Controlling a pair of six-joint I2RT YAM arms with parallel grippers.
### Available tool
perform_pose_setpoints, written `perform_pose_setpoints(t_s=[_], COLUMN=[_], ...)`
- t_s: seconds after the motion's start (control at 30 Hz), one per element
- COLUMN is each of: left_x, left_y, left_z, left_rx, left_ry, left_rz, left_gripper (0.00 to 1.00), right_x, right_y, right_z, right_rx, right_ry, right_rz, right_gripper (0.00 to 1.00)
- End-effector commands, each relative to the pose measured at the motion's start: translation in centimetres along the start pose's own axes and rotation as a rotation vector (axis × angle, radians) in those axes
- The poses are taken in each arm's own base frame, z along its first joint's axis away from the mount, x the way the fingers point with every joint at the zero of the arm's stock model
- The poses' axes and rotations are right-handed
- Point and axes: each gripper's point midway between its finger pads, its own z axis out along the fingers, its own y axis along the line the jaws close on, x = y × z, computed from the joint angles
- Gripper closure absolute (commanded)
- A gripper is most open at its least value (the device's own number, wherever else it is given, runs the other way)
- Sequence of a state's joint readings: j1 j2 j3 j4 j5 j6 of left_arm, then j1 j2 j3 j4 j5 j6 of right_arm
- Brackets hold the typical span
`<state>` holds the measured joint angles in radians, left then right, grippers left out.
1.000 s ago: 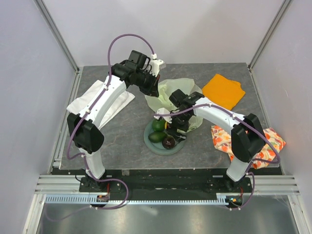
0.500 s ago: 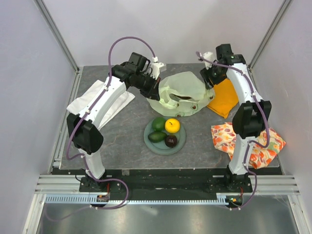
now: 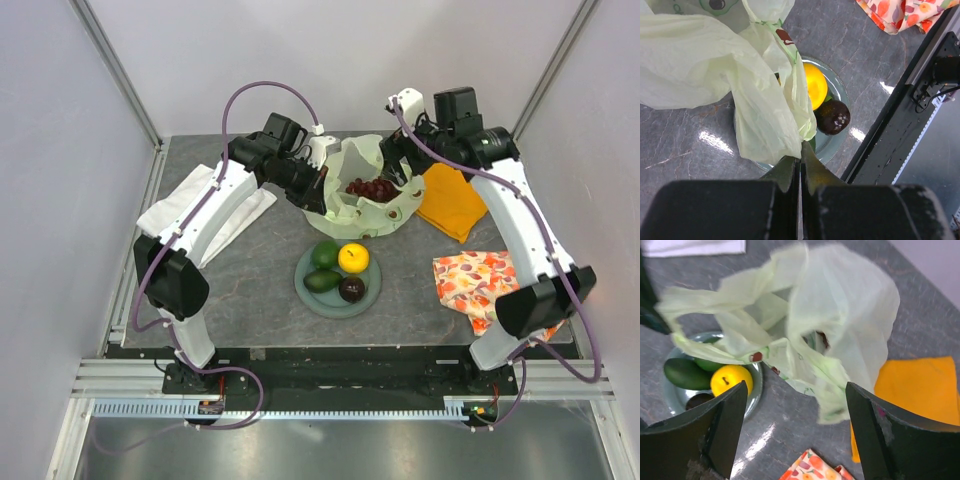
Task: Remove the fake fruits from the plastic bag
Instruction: Adjust the plastic bag at the center of the board, then adjust the fake fruit in the plastic bag.
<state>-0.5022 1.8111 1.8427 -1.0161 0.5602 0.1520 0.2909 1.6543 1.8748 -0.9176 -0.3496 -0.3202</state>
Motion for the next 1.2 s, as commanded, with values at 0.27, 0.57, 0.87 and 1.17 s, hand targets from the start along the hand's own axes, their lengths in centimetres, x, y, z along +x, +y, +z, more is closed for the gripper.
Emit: perform_pose_setpoints(t_s=[0.27,0.57,0.87,1.17], left_x=[-1.6,-1.9,-0.6,-0.2], left_y=[-1.0,-1.0,-1.0,-0.6], left_z=[-1.5,-2.0,-1.3,-0.2], left_rx=[-0.003,-0.014,0.007,0.022], left_ry=[-0.057,-0.069,-0.035,-0.01], left_rz=[0.074,0.089,0.075,0.055], left_gripper=[0.98,0.98,0.98,0.98], right_x=[0.8,2.9,6.2,13.6], right_y=[7.7,2.4,-5.2,-8.5], right_z=[2.8,12.4,17.5,21.9], right_rx=[-0.225,-0.076,0.142,0.283], right_ry=[-0.013,0.139,0.216,0.41], right_rz=[-0.11,-0.057,0.084,0.027], right_gripper=[0.43,0.54,0.28,0.02])
